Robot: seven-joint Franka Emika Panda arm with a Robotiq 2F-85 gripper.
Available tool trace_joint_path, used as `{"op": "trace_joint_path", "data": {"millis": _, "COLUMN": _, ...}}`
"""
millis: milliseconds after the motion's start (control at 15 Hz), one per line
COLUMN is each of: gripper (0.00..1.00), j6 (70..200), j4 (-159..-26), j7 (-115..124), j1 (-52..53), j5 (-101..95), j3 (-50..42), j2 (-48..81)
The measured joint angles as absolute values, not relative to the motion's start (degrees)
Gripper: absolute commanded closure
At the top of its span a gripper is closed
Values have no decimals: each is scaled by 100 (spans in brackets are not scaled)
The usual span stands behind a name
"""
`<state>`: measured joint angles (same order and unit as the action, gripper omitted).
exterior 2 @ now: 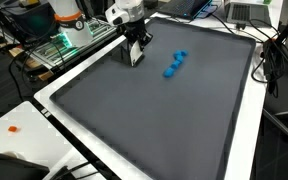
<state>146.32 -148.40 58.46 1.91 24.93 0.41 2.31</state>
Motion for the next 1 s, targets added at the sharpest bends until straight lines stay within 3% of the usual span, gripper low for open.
{"op": "trace_joint_path", "data": {"millis": 1000, "gripper": 99, "j6": 15089, "j4": -14970, "j7": 5879, "j1": 208, "j5": 2529, "j3": 100, "j2": 348}}
